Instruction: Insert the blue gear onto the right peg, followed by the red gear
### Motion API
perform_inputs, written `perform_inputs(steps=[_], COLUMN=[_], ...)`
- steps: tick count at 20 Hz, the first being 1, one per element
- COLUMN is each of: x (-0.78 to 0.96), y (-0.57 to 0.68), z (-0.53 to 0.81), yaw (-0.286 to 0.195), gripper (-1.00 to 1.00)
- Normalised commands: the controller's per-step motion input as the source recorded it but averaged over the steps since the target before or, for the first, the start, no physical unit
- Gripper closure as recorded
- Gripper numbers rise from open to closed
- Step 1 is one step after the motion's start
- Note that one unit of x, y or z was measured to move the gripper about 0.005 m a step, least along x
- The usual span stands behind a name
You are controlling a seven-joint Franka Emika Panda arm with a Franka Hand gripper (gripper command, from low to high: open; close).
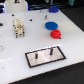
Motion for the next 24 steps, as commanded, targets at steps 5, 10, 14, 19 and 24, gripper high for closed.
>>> perform_inputs(steps=[5,10,14,19,24], x=[-0.51,-0.42,-0.41,-0.18,-0.14], y=[0.15,0.13,0.02,0.00,0.00], z=[-0.58,-0.66,-0.66,-0.59,-0.45], yaw=[0.000,0.000,0.000,0.000,0.000], gripper=[-1.00,-1.00,-1.00,-1.00,1.00])
